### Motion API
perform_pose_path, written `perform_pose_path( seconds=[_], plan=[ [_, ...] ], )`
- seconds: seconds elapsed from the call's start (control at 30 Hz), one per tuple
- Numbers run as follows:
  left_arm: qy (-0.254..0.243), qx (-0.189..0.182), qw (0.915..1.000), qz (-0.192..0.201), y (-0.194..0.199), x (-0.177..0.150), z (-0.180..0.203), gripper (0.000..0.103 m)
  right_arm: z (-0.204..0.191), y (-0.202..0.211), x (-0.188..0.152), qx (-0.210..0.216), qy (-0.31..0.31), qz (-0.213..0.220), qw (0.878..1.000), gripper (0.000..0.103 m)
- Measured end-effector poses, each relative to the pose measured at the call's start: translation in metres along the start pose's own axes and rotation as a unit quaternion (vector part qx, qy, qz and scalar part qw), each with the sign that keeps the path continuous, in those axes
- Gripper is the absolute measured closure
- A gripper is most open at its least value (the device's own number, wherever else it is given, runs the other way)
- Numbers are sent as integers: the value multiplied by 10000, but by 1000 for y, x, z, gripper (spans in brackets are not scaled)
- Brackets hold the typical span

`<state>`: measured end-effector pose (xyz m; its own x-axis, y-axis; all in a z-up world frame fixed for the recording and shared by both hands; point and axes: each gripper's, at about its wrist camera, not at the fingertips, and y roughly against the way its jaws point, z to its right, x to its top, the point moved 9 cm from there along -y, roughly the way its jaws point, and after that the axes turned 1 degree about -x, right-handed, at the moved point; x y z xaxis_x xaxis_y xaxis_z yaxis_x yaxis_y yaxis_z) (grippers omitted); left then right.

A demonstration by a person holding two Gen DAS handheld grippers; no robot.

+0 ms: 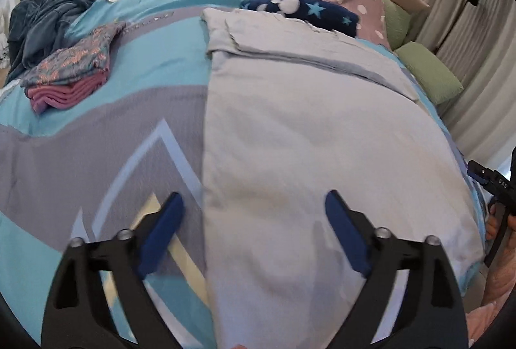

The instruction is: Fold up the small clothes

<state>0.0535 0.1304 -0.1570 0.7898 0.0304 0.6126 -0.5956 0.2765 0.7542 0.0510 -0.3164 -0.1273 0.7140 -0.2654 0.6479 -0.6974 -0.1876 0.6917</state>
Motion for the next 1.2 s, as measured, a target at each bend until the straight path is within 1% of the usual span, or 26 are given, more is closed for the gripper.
perform_pose_path(
  seconds=[0.13,0.27,0.33,0.4,0.43,0.47,0.5,0.6,0.67,0.73,0.77,0.87,0.93,0.97,1.0,1.03,1.07,1.1,1.13,1.2],
  plan=[
    [-130,-122,9998,80,18,-26,6,9,17,23,-32,308,-353,-152,9988,31],
    [15,-176,9997,137,38,-53,0,7,24,46,-61,874,-693,-225,9935,31],
    [157,-242,9995,130,49,-65,-4,7,25,56,-72,1077,-787,-303,9906,31],
    [313,-456,9984,136,61,-76,-6,6,27,65,-85,1314,-923,-470,9859,31],
    [444,-710,9964,142,67,-82,-6,1,28,69,-91,1402,-986,-534,9837,31],
    [528,-863,9948,145,70,-86,-6,1,29,72,-95,1484,-1040,-583,9817,31],
    [712,-1118,9911,134,75,-93,-6,1,29,75,-100,1590,-1102,-626,9791,31],
    [969,-1504,9837,149,84,-105,-7,1,26,81,-110,1925,-1213,-766,9707,31],
    [1152,-1774,9773,125,89,-111,-5,1,17,80,-115,2246,-1116,-945,9634,25],
    [1215,-2025,9717,33,89,-113,2,1,12,77,-114,2359,-1002,-1014,9613,20],
    [1193,-2119,9700,-16,86,-114,7,1,9,76,-114,2427,-975,-1021,9598,18],
    [1048,-2163,9707,29,79,-112,13,1,5,68,-101,2711,-1025,-935,9525,19],
    [1219,-2306,9651,213,74,-103,13,3,3,61,-91,2758,-1087,-844,9513,19],
    [1321,-2352,9626,255,72,-100,11,5,2,60,-87,2754,-1110,-809,9515,19],
    [1421,-2381,9604,281,70,-96,9,17,-1,58,-84,2736,-1073,-797,9525,19],
    [1470,-2363,9603,215,67,-95,8,35,-4,58,-84,2687,-1004,-819,9545,19],
    [1500,-2306,9613,146,65,-96,7,42,-5,58,-85,2601,-910,-856,9575,22],
    [1548,-2171,9638,57,64,-99,3,57,-6,60,-88,2538,-808,-890,9598,23],
    [1601,-2133,9638,-16,65,-103,0,64,-4,62,-91,2522,-769,-943,9600,23],
    [1682,-2255,9595,-139,71,-111,-3,64,-1,66,-98,2498,-784,-1024,9597,26]
  ],
)
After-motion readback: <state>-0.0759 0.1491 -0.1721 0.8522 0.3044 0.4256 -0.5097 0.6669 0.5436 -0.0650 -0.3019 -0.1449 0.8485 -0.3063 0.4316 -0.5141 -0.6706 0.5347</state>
